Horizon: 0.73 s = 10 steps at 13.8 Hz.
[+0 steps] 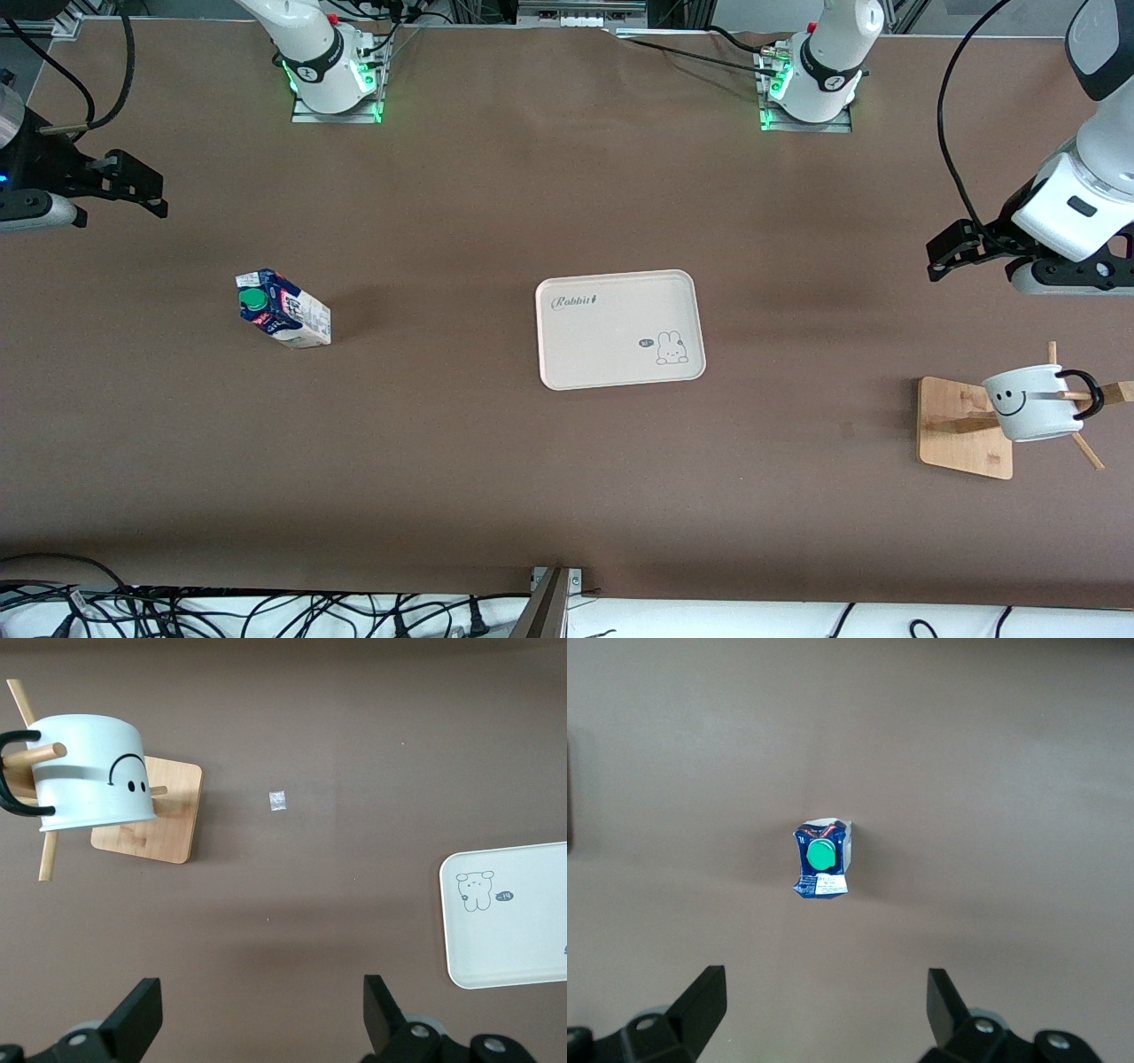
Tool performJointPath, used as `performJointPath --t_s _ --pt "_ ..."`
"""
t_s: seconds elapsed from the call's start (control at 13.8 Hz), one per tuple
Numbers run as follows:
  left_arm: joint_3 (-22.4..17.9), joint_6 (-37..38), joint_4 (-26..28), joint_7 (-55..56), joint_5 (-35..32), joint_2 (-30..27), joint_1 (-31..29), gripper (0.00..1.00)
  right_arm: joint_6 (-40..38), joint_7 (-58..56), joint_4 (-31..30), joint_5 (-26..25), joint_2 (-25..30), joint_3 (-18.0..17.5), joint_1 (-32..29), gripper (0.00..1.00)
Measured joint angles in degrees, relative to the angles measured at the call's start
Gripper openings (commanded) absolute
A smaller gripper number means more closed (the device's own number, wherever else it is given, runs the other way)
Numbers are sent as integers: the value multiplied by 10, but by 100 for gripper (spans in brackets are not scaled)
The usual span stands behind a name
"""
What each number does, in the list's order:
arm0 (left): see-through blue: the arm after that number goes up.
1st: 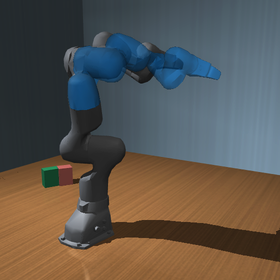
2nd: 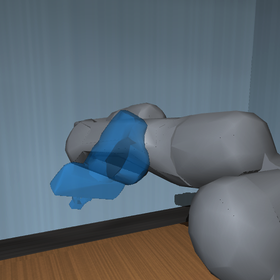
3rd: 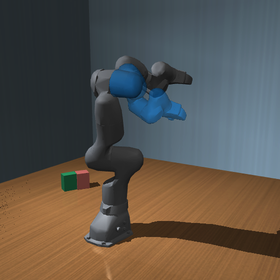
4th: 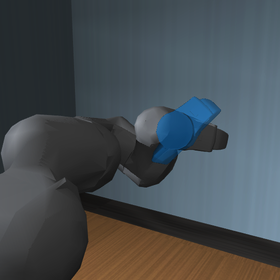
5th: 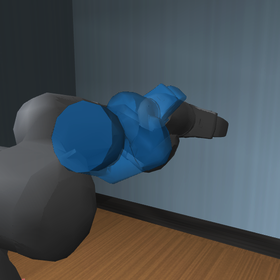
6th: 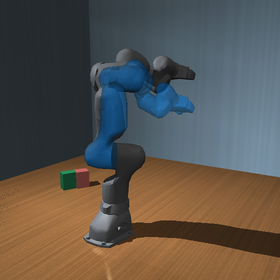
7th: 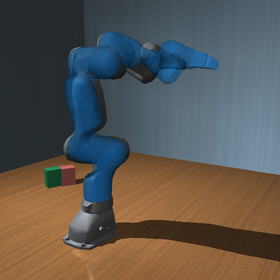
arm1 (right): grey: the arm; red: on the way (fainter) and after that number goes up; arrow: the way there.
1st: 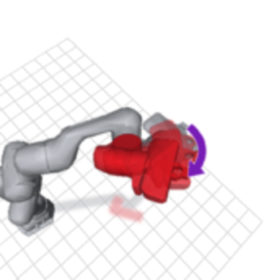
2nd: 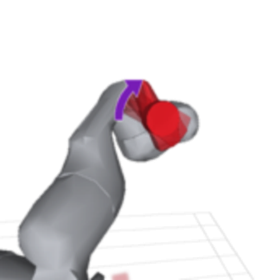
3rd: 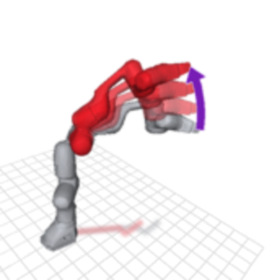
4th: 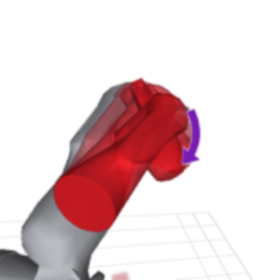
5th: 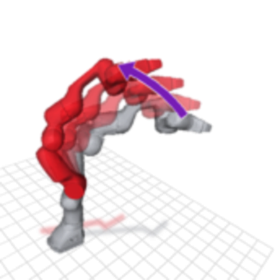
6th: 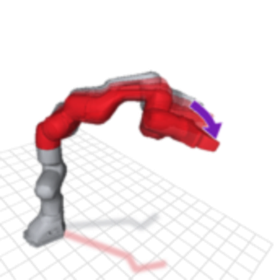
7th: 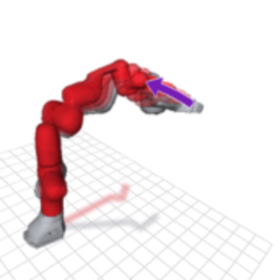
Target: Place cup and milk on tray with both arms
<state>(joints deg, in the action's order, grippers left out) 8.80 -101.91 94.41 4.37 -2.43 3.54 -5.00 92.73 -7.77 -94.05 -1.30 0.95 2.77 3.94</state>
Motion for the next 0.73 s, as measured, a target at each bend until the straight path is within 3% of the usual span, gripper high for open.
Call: performJointPath --t_s 0.73 --pt "2 10 0 1 0 0 1 100 0 0 0 0 0 0 0 100"
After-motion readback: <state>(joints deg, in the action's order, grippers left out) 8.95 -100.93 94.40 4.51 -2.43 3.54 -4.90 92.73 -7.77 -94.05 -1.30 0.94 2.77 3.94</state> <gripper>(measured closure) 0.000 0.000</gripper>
